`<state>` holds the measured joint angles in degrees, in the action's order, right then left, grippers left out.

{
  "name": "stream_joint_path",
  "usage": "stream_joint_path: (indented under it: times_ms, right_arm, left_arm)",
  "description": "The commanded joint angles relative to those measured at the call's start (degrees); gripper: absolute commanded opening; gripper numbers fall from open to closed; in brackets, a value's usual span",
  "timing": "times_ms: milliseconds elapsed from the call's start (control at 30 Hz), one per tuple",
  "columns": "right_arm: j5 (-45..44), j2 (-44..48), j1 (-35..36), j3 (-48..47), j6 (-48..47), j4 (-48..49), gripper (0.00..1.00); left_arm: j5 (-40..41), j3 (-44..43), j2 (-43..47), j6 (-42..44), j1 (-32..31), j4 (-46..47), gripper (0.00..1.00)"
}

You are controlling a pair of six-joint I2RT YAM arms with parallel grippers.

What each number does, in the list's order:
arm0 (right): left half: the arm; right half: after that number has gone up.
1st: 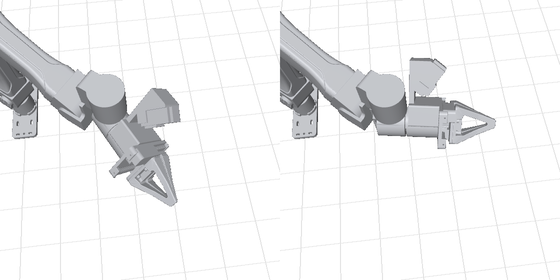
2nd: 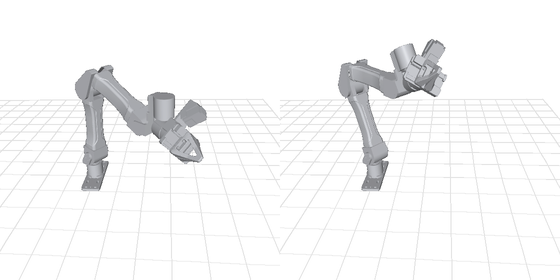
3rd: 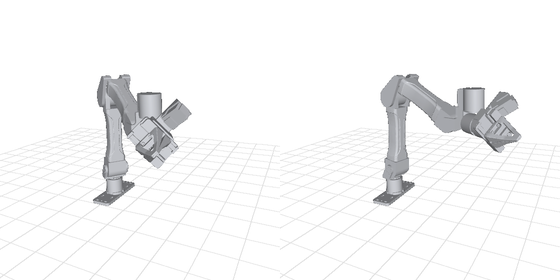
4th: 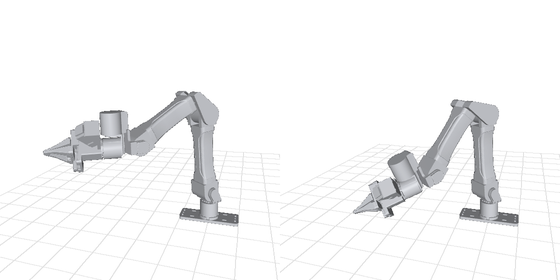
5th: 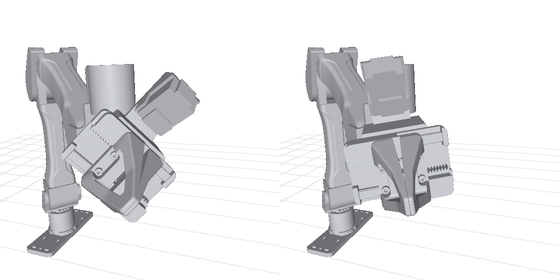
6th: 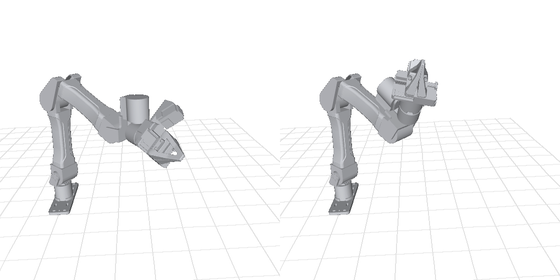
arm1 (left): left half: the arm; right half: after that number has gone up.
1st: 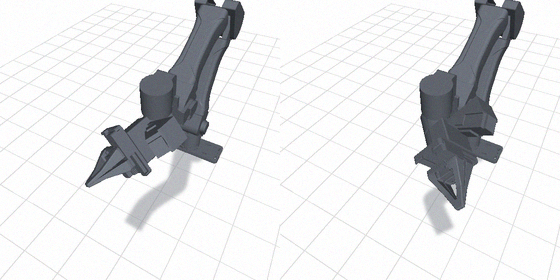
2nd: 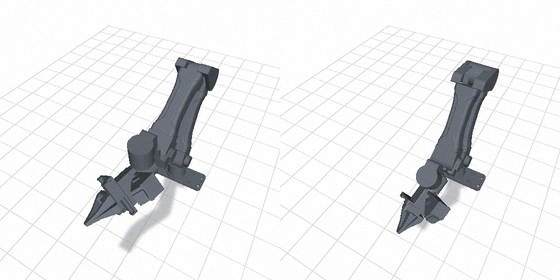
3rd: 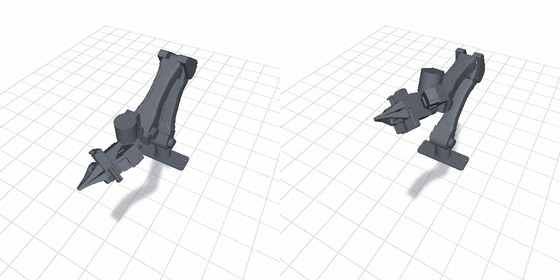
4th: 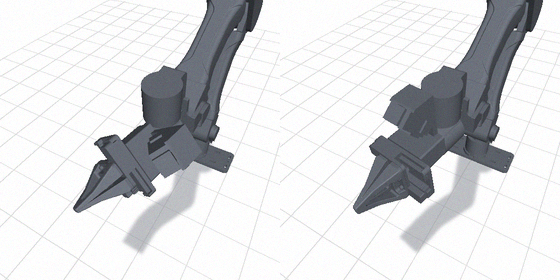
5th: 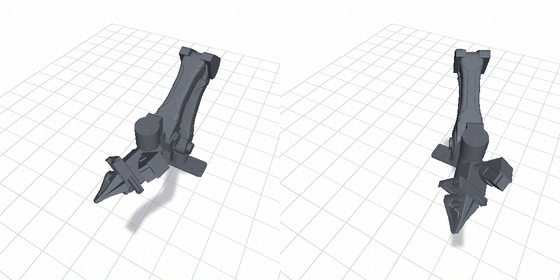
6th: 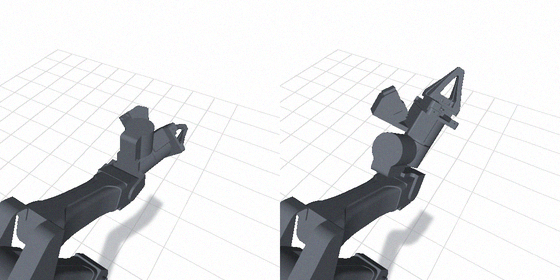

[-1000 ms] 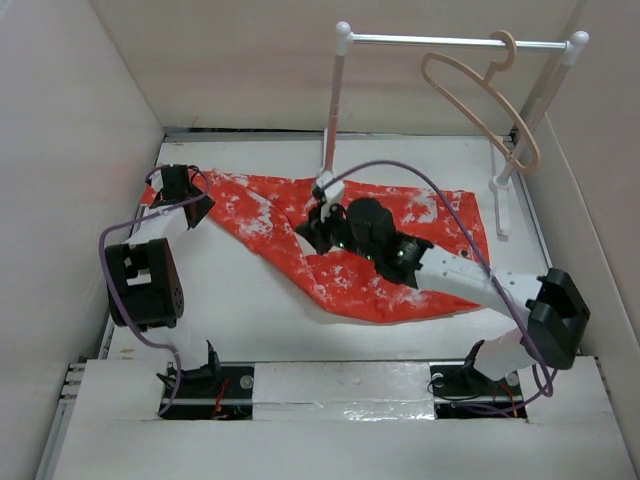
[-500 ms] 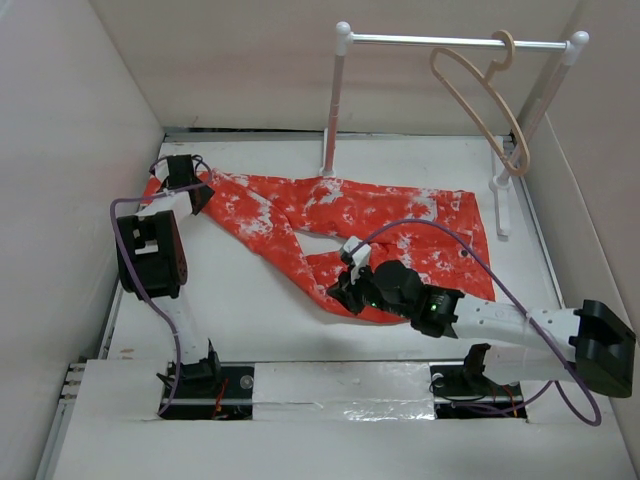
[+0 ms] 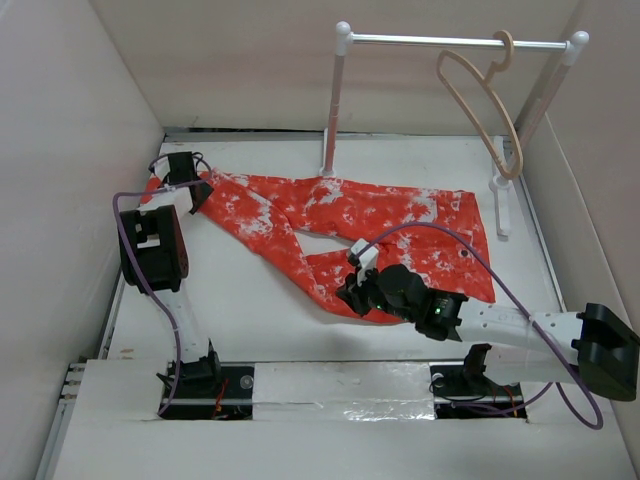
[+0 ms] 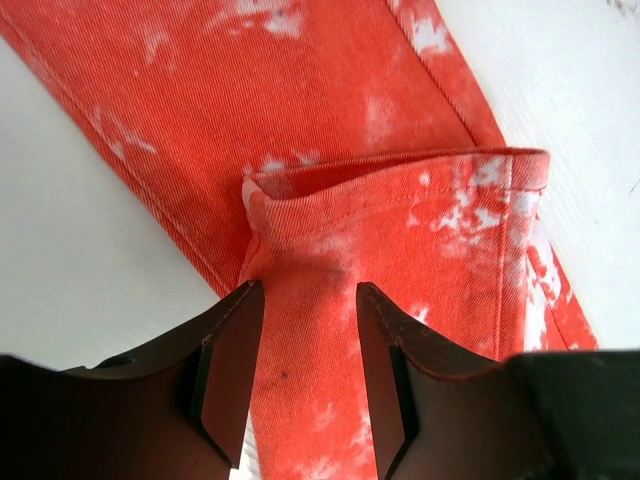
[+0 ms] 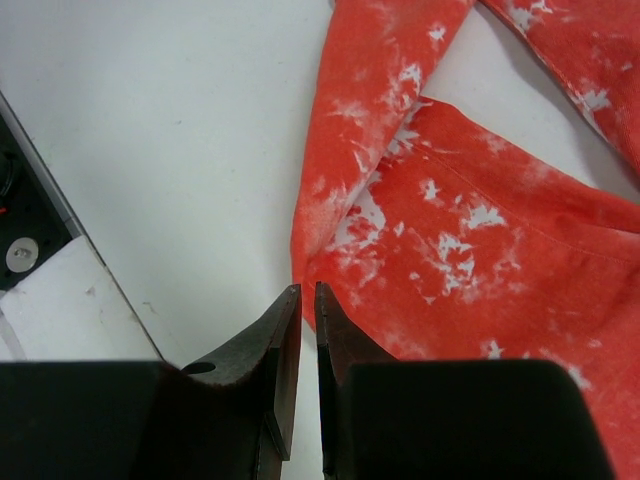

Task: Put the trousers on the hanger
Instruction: Flatten out the trousers at the center of the board.

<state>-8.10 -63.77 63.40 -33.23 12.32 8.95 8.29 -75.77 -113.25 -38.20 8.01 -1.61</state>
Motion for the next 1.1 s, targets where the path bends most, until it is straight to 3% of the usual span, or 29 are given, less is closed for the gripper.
stream_joint_path:
  times_ms: [0,300,667,1067]
  right_arm:
    - [-1.7,1.5,-0.8,0.4,0.6,1.5,0.17]
    - [-1.7,1.4,-1.9,0.5,0.6,1.2,0.17]
    - [-1.7,0.0,-2.4,0.5,0.6,1.7,0.17]
    - [-0.4,-0.4,-3.5,0.5,0.2,2.5,0.17]
  left_arm:
    - [2.0,-2.7,0.1,1.6,0.5,-1.7,0.40]
    - [2.9,-5.2,-2.7,3.1,0.5,-4.6,0.30]
    - [5.2,-8.8,-4.6,4.9,0.5,-8.2,0.41]
    - [5.0,-5.1,1.2,5.5,1.0,-4.7,0.32]
